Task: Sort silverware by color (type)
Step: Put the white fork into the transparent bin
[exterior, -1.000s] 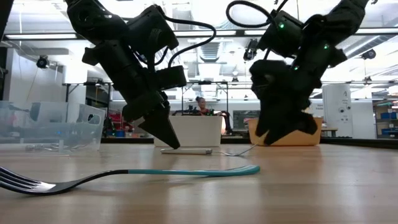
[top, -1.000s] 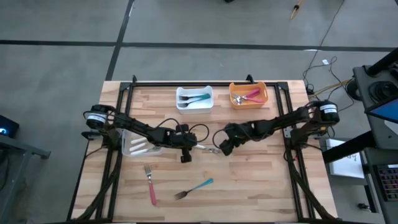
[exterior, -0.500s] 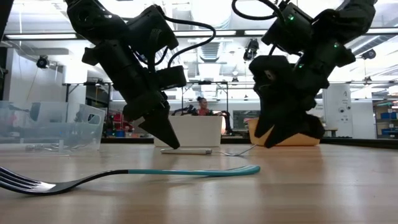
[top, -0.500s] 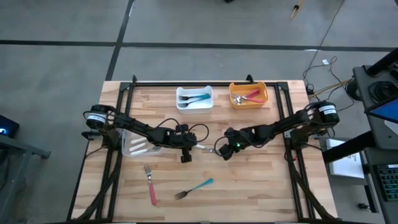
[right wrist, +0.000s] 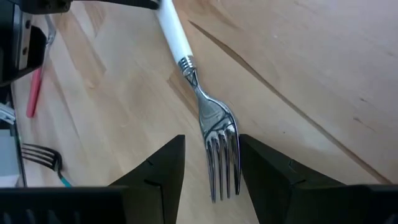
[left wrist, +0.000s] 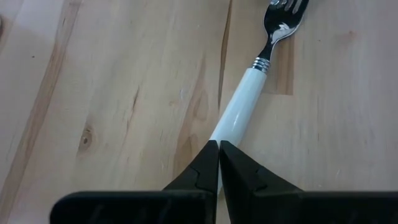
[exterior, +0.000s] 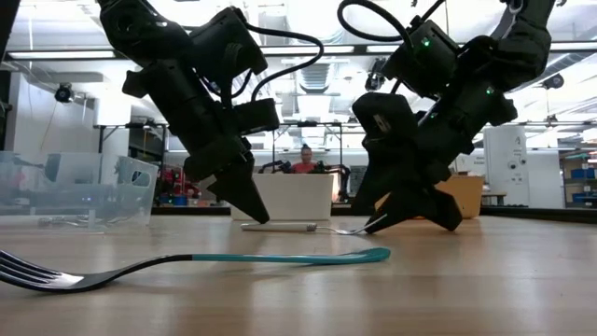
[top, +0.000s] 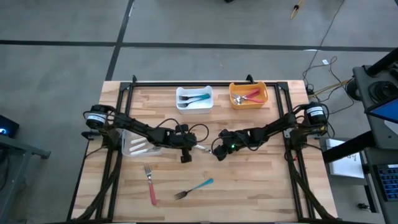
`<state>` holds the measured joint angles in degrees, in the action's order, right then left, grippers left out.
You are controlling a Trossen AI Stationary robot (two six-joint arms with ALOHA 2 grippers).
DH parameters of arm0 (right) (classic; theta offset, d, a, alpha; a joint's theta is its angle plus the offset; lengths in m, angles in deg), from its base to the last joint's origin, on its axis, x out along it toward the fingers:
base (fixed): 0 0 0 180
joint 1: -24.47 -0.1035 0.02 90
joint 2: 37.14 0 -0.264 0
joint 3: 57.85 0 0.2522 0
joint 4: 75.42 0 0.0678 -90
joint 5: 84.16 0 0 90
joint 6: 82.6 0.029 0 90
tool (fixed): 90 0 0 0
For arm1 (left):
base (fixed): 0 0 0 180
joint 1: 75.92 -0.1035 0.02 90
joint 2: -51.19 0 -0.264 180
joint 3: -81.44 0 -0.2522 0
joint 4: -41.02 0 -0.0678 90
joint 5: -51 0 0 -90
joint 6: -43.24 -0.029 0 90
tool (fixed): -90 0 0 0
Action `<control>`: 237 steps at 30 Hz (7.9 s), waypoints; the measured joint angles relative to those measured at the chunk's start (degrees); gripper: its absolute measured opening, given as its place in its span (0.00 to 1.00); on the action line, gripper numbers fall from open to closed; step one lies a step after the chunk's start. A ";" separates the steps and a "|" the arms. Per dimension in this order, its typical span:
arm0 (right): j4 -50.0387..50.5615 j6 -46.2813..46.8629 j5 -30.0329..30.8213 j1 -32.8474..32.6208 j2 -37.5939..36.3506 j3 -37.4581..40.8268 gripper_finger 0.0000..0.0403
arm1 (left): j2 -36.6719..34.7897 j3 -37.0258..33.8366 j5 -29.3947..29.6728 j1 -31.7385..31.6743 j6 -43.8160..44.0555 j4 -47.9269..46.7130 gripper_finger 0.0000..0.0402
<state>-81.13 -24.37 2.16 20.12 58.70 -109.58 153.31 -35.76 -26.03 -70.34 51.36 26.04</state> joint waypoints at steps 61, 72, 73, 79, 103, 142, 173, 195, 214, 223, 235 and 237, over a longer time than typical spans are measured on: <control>18.05 -1.49 -6.71 3.72 -9.84 0.40 0.30 | -0.15 -0.87 -0.04 1.01 12.57 -0.36 0.00; 8.45 1.65 -3.89 3.11 -6.15 0.44 0.52 | -0.07 -0.96 0.15 1.01 12.37 -0.04 0.00; 7.70 1.92 -3.92 3.09 -5.66 0.44 0.53 | -0.07 -0.96 0.15 1.01 12.37 -0.02 0.00; 5.16 2.54 -3.88 3.09 -3.64 0.39 0.53 | -0.02 -0.96 0.22 0.99 12.37 0.25 0.00; 4.16 2.25 -2.65 3.09 -1.86 0.35 0.21 | 0.07 -0.98 0.35 0.97 12.37 1.16 0.00; 4.16 -8.08 1.57 3.11 -2.75 0.04 0.02 | -0.95 -0.97 -0.38 0.97 9.63 1.96 0.03; 1.67 8.77 -5.13 3.53 -4.28 0.00 0.02 | 5.64 2.60 -2.95 1.88 -10.98 9.30 0.31; 0.89 5.44 -5.07 3.60 -4.63 0.00 0.09 | 5.73 2.58 -4.66 1.95 -5.78 8.65 0.08; 3.31 -10.57 -7.75 8.87 -20.78 0.02 0.14 | -19.51 4.37 -9.52 1.99 -4.81 -23.37 0.08; 5.58 -16.69 -2.03 8.91 -27.24 0.02 0.14 | -33.84 7.16 -7.77 1.95 7.39 -60.24 0.08; 6.17 -18.60 0.74 8.91 -25.55 0.15 0.14 | -40.88 -2.27 -6.03 1.82 27.82 -70.92 0.09; 6.08 -18.60 0.74 8.88 -25.55 0.15 0.14 | -40.96 -4.43 -6.05 1.82 29.78 -70.79 0.09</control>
<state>-75.05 -42.96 2.90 29.01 33.15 -109.43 112.35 -40.19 -32.08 -68.52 81.13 -44.75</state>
